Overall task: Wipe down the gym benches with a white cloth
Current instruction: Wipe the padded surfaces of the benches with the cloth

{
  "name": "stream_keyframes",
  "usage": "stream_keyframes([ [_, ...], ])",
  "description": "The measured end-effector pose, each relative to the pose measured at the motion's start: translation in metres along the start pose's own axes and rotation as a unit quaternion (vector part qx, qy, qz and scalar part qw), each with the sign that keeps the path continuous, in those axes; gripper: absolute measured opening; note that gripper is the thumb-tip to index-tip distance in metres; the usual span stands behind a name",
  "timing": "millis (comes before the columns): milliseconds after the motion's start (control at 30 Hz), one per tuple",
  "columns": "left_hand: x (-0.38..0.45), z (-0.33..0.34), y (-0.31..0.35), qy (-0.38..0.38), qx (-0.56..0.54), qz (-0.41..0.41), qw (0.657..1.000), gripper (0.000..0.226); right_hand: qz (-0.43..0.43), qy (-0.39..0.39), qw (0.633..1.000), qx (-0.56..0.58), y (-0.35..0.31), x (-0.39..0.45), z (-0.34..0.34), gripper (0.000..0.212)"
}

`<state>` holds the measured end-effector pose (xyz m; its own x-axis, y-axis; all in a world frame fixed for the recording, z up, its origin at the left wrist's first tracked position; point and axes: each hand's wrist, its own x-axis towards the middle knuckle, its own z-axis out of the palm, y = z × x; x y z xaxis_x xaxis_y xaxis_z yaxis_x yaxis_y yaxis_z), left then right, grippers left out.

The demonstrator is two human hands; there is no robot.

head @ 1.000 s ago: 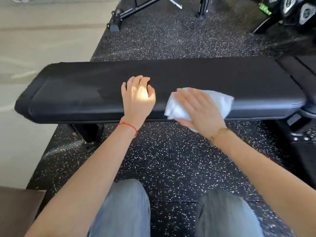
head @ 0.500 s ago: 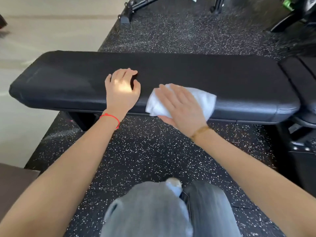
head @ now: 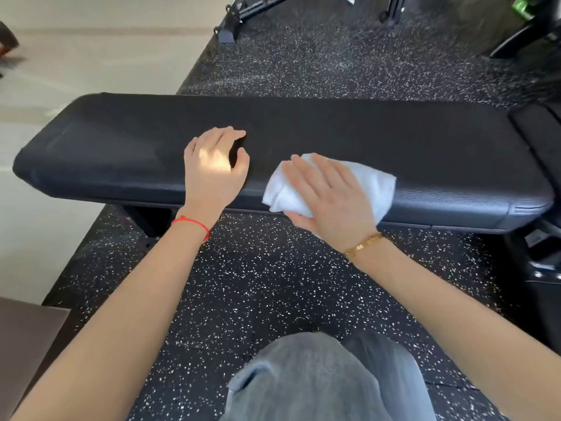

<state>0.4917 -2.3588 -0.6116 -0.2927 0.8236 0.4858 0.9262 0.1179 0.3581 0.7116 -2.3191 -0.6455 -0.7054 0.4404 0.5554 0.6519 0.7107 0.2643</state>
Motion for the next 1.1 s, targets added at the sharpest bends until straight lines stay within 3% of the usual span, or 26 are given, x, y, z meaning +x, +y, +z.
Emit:
stream_keyframes([
  [100, -0.001, 0.000, -0.001, 0.004, -0.003, -0.002, 1.000, 0.035, -0.046, -0.016, 0.999, -0.003, 0.018, -0.016, -0.001, 0.066],
  [267, -0.001, 0.004, -0.001, 0.005, 0.005, -0.005, 1.000, 0.036, 0.008, -0.006, 1.000, -0.010, 0.059, -0.060, -0.012, 0.066],
  [500, -0.004, 0.008, -0.001, 0.014, 0.021, -0.015, 1.000, 0.037, -0.024, -0.060, 0.997, -0.034, 0.004, -0.004, -0.005, 0.069],
  [600, -0.003, 0.006, -0.002, 0.012, 0.017, -0.015, 1.000, 0.036, -0.033, -0.038, 0.999, -0.021, 0.028, -0.028, -0.009, 0.069],
  [700, -0.003, 0.008, 0.001, 0.006, 0.018, -0.021, 1.000, 0.036, 0.025, -0.006, 1.000, -0.008, 0.060, -0.068, -0.013, 0.067],
  [800, -0.003, 0.009, 0.003, 0.003, 0.026, -0.027, 0.999, 0.037, 0.051, -0.001, 0.999, -0.015, 0.050, -0.058, -0.011, 0.067],
  [933, -0.003, 0.008, 0.004, 0.007, 0.028, -0.021, 0.999, 0.036, -0.006, -0.011, 1.000, -0.025, 0.012, -0.014, -0.001, 0.066],
  [1100, -0.003, 0.006, 0.002, -0.004, 0.015, -0.023, 1.000, 0.036, -0.014, 0.000, 1.000, -0.010, 0.046, -0.053, -0.004, 0.067],
])
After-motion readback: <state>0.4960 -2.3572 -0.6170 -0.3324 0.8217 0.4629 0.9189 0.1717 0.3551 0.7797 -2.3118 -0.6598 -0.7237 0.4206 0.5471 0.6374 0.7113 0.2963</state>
